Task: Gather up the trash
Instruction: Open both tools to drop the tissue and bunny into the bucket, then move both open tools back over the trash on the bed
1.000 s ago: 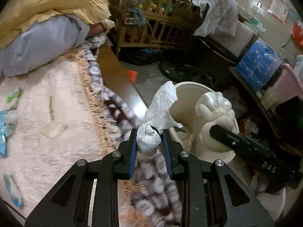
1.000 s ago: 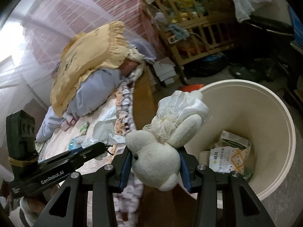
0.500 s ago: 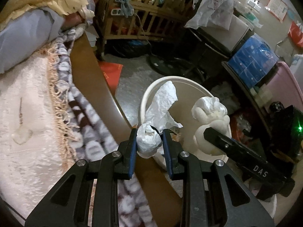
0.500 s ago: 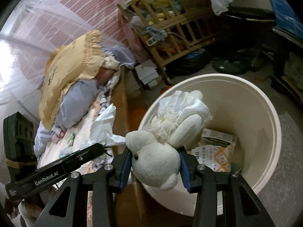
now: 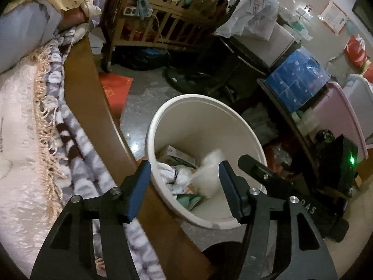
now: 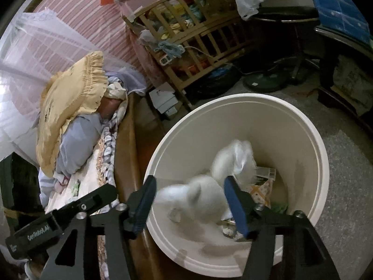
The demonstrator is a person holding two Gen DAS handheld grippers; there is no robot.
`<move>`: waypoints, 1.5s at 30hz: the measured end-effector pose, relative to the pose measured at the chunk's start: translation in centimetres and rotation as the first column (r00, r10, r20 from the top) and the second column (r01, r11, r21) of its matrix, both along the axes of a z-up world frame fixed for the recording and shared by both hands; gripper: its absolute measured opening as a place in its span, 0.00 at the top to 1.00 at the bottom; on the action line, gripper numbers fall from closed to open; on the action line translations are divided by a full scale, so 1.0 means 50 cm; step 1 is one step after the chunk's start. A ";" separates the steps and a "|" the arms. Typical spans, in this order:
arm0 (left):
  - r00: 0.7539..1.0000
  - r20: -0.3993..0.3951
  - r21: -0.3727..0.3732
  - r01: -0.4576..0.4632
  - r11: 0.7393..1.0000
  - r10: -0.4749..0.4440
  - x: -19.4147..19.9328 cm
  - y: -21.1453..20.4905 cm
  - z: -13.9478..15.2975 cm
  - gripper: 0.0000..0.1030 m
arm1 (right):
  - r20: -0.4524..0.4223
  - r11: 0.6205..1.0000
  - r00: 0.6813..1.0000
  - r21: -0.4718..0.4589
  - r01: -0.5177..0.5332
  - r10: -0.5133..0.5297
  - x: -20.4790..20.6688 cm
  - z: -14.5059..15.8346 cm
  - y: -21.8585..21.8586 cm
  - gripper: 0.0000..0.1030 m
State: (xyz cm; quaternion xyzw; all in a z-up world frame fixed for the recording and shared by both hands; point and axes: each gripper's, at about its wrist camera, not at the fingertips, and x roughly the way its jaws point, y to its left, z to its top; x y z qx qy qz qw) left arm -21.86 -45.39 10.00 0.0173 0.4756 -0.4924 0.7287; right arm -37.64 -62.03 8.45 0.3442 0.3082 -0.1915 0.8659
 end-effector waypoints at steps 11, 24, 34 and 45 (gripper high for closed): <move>0.986 0.107 0.098 -0.138 0.985 0.128 0.019 0.114 0.012 0.43 | -0.013 0.995 0.995 -0.014 -0.102 0.102 0.050 0.011 0.068 0.40; 0.938 0.258 0.175 -0.283 0.943 0.233 0.043 0.281 0.033 0.43 | -0.020 0.954 0.955 -0.050 -0.297 0.296 0.148 0.038 0.222 0.40; 0.898 0.271 0.200 -0.405 0.892 0.347 0.094 0.443 0.036 0.43 | -0.041 0.888 0.890 -0.057 -0.456 0.454 0.223 0.041 0.353 0.38; 0.801 0.242 0.215 -0.594 0.775 0.547 0.188 0.681 0.009 0.42 | -0.086 0.790 0.793 -0.080 -0.608 0.603 0.317 0.026 0.490 0.36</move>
